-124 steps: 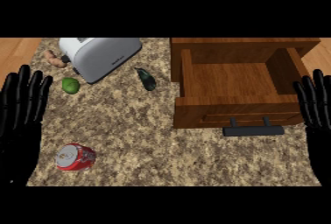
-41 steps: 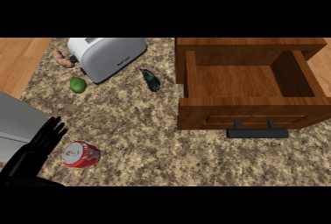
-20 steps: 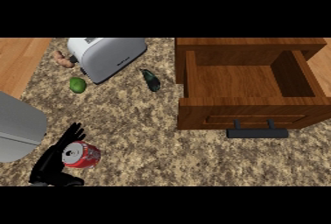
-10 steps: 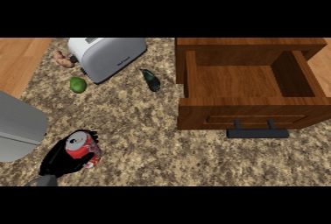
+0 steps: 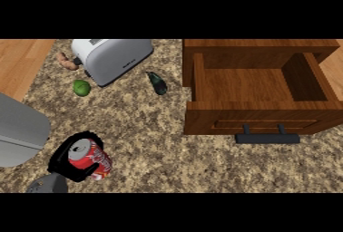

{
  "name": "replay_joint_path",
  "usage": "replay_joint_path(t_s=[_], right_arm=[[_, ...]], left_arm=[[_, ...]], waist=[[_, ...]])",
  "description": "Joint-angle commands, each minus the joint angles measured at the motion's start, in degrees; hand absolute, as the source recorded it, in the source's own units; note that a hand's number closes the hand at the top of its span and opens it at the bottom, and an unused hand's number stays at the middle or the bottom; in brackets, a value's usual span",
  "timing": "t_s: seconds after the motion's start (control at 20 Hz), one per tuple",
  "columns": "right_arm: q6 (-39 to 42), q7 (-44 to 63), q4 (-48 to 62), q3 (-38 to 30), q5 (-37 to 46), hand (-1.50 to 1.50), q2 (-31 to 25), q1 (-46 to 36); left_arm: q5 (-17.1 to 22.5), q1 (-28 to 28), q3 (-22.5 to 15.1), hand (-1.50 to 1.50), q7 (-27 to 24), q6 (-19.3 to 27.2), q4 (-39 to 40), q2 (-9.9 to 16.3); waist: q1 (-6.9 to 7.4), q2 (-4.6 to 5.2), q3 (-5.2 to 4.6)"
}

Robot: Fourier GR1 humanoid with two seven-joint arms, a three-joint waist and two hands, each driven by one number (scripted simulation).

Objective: Pick up the can, place it into the drawer and close the drawer

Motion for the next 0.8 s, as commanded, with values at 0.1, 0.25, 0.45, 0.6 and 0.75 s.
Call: replay_joint_path(t_s=[0.1, 0.25, 0.45, 0.6, 0.75], right_arm=[[-0.07, -0.8, -1.06, 0.24, -0.93, -1.5, 1.16, 1.87], [0.46, -0.68, -0.27, -0.15, 0.08, -1.5, 1.15, 1.66], [-2.15, -0.59, 0.56, 1.25, 2.64, -1.5, 0.14, -2.77], [-3.69, -1.36, -3.73, 4.54, 1.24, -1.5, 1.18, 4.1], [-2.01, -3.41, -0.76, 3.81, 2.44, -1.5, 1.17, 3.02]], left_arm=[[8.6, 2.74, 0.34, 1.5, 9.95, 2.62, -15.08, -4.19], [4.55, -0.51, 2.47, 1.5, 5.04, 17.23, -12.28, -10.18], [8.46, -3.75, -2.24, 1.5, 5.64, 32.67, -16.46, -10.37], [8.46, -7.38, -3.77, 1.5, 6.16, 37.31, -18.36, -10.43], [8.87, -5.34, -11.28, 1.5, 10.57, 44.23, -27.42, -10.46]], waist=[[0.25, -0.13, 0.05], [-0.09, 0.01, 0.02], [0.31, 0.0, 0.03], [-0.57, 0.01, -0.01], [-0.2, -0.06, 0.01]])
